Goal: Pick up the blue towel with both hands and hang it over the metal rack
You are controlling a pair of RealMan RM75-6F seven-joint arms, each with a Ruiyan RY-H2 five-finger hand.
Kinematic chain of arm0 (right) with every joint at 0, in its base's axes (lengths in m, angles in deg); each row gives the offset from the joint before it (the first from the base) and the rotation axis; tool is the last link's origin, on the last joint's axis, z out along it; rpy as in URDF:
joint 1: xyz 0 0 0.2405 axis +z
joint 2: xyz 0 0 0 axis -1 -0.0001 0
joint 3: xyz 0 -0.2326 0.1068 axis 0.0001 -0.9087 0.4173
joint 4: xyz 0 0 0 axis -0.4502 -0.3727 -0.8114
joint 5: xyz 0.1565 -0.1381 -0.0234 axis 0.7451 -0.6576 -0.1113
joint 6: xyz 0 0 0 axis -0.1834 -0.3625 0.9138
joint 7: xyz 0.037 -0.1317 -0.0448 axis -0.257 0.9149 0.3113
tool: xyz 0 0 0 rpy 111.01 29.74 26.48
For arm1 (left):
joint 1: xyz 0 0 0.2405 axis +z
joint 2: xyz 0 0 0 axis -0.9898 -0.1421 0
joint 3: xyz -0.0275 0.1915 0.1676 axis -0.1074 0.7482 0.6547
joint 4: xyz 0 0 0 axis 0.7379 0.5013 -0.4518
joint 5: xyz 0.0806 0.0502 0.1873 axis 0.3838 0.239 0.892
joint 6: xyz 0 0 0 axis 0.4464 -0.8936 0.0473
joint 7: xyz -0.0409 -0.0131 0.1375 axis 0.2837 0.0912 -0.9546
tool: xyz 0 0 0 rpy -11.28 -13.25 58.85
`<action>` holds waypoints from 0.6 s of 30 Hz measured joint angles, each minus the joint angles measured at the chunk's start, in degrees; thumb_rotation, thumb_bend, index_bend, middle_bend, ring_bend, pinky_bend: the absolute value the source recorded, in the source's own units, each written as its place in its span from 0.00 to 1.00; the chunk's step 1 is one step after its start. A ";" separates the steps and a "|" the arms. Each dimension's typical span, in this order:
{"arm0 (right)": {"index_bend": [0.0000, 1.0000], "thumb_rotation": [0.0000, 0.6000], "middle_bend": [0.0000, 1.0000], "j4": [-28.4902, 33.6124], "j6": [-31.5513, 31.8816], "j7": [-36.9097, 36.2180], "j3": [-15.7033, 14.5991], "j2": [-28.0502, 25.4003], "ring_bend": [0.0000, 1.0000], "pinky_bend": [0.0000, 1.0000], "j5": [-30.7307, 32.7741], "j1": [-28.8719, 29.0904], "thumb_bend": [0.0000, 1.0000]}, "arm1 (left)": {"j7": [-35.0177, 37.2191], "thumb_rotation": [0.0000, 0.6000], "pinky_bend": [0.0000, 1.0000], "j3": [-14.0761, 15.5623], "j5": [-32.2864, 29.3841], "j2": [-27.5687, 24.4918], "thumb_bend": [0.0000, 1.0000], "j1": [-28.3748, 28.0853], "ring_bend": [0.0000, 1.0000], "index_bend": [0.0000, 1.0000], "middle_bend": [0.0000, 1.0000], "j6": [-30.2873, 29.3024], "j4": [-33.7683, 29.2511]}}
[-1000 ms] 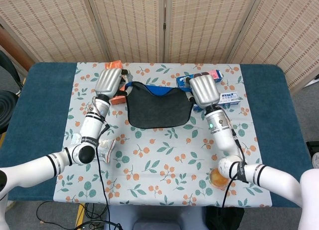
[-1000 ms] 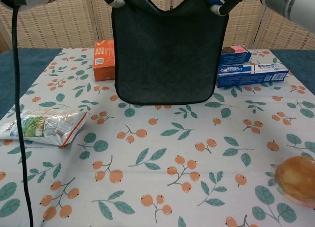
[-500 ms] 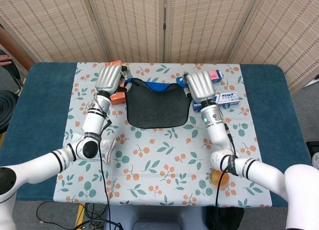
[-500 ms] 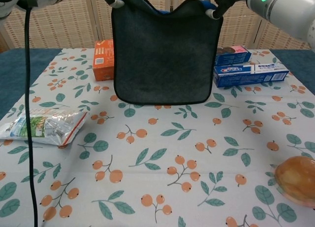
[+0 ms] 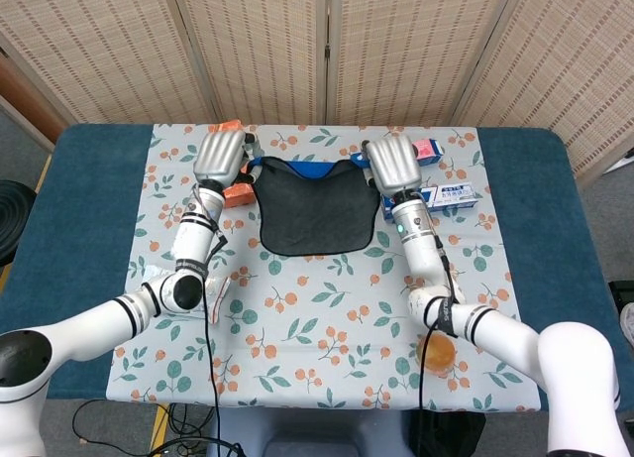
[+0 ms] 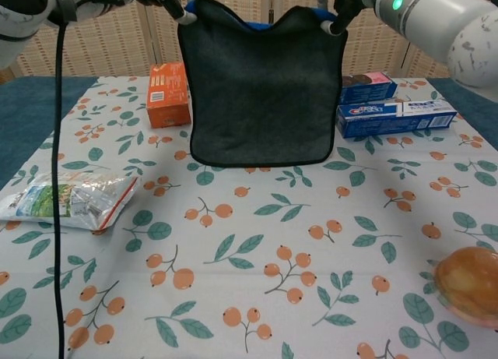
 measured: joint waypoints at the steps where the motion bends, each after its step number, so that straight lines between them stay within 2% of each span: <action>1: 0.68 1.00 0.89 -0.58 -0.19 0.02 -0.05 0.29 0.88 0.96 0.09 0.19 0.45 | -0.27 1.00 1.00 0.02 -0.21 0.15 0.38 -0.09 0.92 0.59 1.00 0.04 0.24; 4: 0.60 1.00 0.90 -2.29 -0.86 0.14 -0.19 1.14 0.88 0.96 0.53 0.73 0.45 | -0.95 1.00 1.00 0.11 -0.63 0.40 0.38 -0.28 0.91 0.58 1.00 0.26 0.66; 6: 0.51 1.00 0.90 -3.26 -1.18 0.58 -0.32 1.64 0.88 0.96 0.92 1.02 0.44 | -1.44 1.00 1.00 0.15 -1.10 0.55 0.38 -0.39 0.90 0.55 1.00 0.35 0.86; 8: 0.37 1.00 0.90 -4.02 -1.54 1.11 -0.38 2.04 0.88 0.96 1.55 1.25 0.39 | -2.34 1.00 1.00 0.22 -1.89 0.70 0.36 -0.54 0.88 0.49 0.97 0.40 1.01; 11: 0.19 1.00 0.90 -4.88 -1.89 2.00 -0.30 2.49 0.88 0.96 2.53 1.58 0.24 | -4.35 1.00 1.00 0.39 -3.50 0.89 0.26 -0.84 0.76 0.34 0.84 0.26 1.07; 14: 0.05 1.00 0.90 -5.25 -2.16 2.69 -0.17 2.70 0.88 0.96 3.44 1.76 0.07 | -6.63 1.00 1.00 0.57 -5.78 0.92 0.18 -1.16 0.58 0.20 0.61 0.24 0.87; 16: 0.01 1.00 0.89 -5.31 -2.15 2.86 -0.02 2.69 0.88 0.96 3.74 1.81 0.02 | -7.89 1.00 0.96 0.56 -7.61 0.81 0.13 -1.39 0.47 0.14 0.46 0.37 0.53; 18: 0.00 1.00 0.89 -5.20 -1.92 2.57 0.02 2.53 0.88 0.96 3.61 1.74 0.00 | -8.77 1.00 0.88 0.48 -8.81 0.68 0.12 -1.57 0.38 0.10 0.37 0.40 0.16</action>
